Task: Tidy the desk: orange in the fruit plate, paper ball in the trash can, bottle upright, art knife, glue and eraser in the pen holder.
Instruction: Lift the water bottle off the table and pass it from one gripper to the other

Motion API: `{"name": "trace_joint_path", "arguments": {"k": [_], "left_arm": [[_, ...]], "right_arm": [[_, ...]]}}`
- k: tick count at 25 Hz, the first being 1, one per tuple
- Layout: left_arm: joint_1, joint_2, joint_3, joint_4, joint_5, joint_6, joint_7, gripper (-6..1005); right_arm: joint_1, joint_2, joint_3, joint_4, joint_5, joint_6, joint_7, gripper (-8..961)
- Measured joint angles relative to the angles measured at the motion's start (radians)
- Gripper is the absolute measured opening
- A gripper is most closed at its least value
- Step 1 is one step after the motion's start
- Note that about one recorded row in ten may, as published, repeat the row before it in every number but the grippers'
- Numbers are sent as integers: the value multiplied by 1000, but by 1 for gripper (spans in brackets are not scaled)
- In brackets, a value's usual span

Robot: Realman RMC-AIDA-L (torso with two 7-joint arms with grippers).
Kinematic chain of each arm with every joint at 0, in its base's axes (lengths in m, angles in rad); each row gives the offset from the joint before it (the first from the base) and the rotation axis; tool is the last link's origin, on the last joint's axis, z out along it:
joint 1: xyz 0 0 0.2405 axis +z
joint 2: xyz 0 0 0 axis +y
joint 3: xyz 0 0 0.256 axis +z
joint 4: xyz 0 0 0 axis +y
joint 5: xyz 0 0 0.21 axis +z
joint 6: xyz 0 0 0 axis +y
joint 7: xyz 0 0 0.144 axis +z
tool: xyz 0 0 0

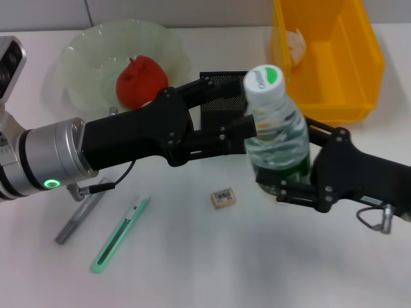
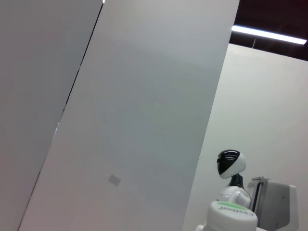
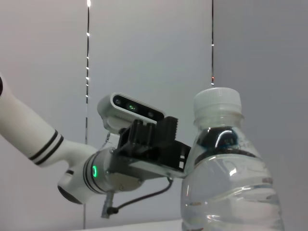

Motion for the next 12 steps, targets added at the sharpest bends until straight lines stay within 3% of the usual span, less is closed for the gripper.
{"name": "trace_joint_path", "arguments": {"k": [5,12], "left_arm": [[-1,0,0,-20,-10,0,-1,810],[-1,0,0,-36,-11,0,1,810]], "right_arm": [[90,0,1,125,1,4,-35,764],[133,0,-11,181,-1,10,-41,764]]}}
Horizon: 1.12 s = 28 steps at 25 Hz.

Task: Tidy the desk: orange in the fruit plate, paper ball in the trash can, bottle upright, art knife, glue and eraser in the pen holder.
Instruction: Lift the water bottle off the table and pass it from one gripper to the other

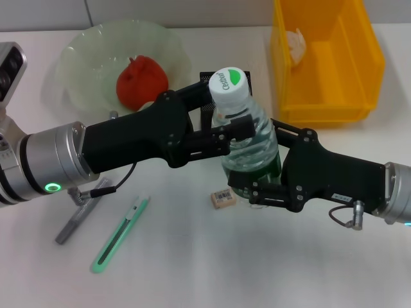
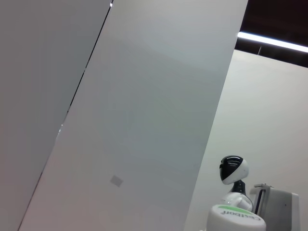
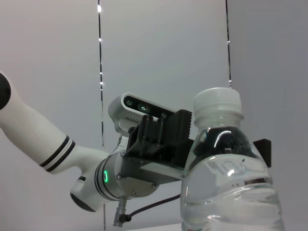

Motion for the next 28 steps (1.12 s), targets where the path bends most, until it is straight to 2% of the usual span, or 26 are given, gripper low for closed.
{"name": "trace_joint_path", "arguments": {"k": [6,13,28], "left_arm": [[2,0,0,-11,-6,3,7,810],[-2,0,-4,-76,-15,41,94,810],[5,0,-1,-86,-14,34,95,808]], "right_arm": [[7,2,0,7,1,2,-1,764],[16,3,-1,31,-1,6,-42,764],[31,3,0,64,3,-36,-46,763]]}}
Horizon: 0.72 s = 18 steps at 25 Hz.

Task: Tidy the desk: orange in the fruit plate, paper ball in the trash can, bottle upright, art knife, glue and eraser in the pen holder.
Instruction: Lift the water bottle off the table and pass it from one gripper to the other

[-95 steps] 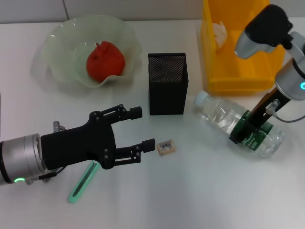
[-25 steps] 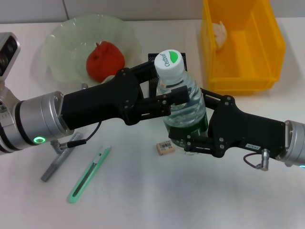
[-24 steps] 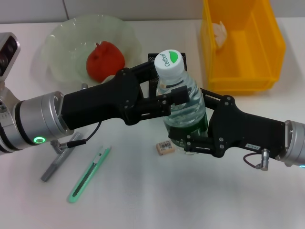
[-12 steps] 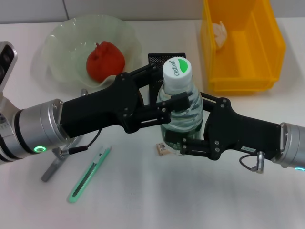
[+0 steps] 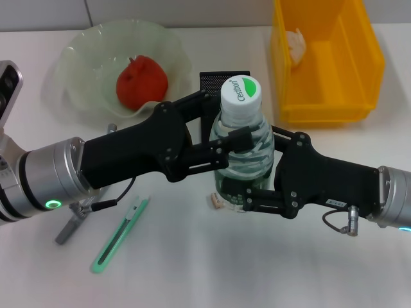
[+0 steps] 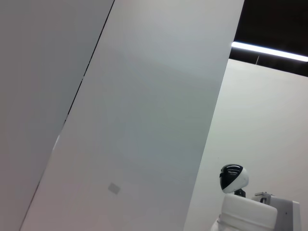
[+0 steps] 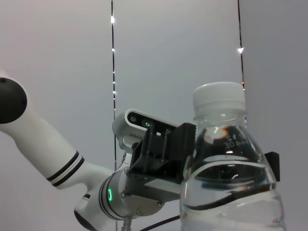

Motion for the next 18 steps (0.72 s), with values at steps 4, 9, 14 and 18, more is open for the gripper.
{"name": "trace_joint_path", "arguments": {"k": [4,9,14,18], "left_arm": [[0,0,1,0,5,0,0,807],[-1,0,1,0,6,-1,0,805],[-4,0,1,0,6,-2,1,804],[-7,0,1,1,6,-2,2,803]], "right_arm": [[0,0,-1,0,0,-1,1,763],[0,0,-1,0,-4,3,5,763],[2,0,-1,0,-6,4,9,763],[13,0,-7,1,-8,7,26,765]]}}
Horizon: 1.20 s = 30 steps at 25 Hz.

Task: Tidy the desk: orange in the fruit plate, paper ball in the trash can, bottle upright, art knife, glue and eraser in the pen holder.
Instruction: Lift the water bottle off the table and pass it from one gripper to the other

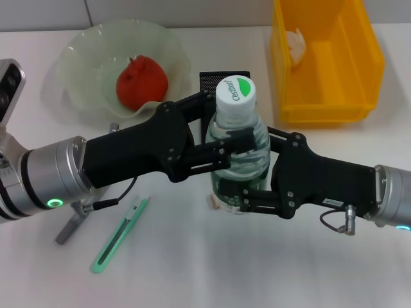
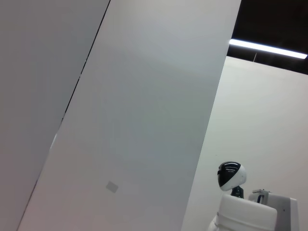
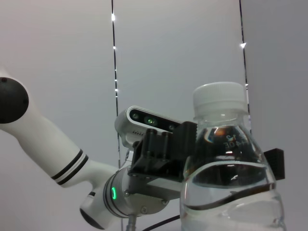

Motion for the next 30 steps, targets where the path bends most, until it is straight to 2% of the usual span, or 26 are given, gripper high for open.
{"name": "trace_joint_path", "arguments": {"k": [4,7,16,30], "left_arm": [[0,0,0,2,-1,0,0,802],[0,0,0,5,-6,0,0,653],[-4,0,41,20,-2,-6,38,612],[-3,1,31,22,-6,-21,0,576]], "right_arm": [[8,0,-6,1,0,4,3,764],[12,0,-13,1,-1,17,3,764],[20,0,-32,1,2,39,3,763],[21,0,-32,1,4,42,3,764]]}}
